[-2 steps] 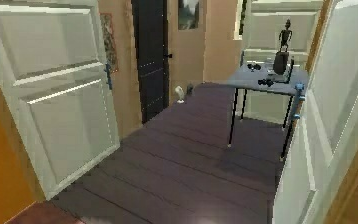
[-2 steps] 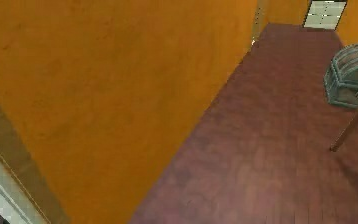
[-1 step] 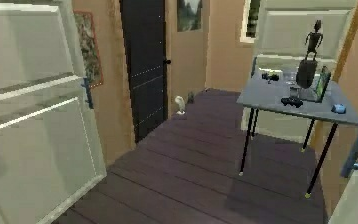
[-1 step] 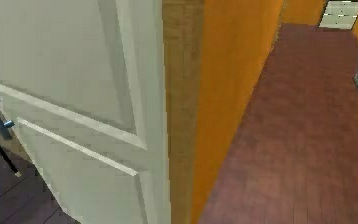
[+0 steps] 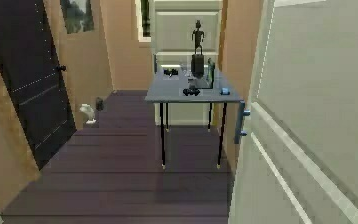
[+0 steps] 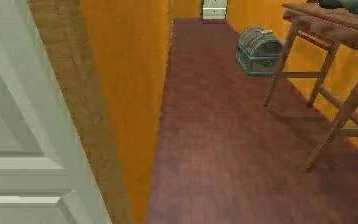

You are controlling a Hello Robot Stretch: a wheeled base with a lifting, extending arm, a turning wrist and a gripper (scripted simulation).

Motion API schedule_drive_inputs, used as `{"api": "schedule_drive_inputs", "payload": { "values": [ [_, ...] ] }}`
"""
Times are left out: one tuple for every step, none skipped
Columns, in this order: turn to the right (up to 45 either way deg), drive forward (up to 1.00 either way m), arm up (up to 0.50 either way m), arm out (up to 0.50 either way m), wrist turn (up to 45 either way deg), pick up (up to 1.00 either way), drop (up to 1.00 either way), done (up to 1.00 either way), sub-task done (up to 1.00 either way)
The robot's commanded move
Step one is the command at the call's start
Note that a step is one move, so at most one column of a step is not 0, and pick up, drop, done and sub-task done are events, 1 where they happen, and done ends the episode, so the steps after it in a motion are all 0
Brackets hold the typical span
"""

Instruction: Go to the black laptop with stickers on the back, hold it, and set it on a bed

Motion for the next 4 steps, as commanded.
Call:
{"api": "schedule_drive_inputs", "payload": {
  "values": [
    [0.0,1.0,0.0,0.0,0.0,0.0,0.0,0.0,0.0],
    [-45.0,0.0,0.0,0.0,0.0,0.0,0.0,0.0,0.0],
    [-30.0,0.0,0.0,0.0,0.0,0.0,0.0,0.0,0.0],
    [0.0,0.0,0.5,0.0,0.0,0.0,0.0,0.0,0.0]
  ]
}}
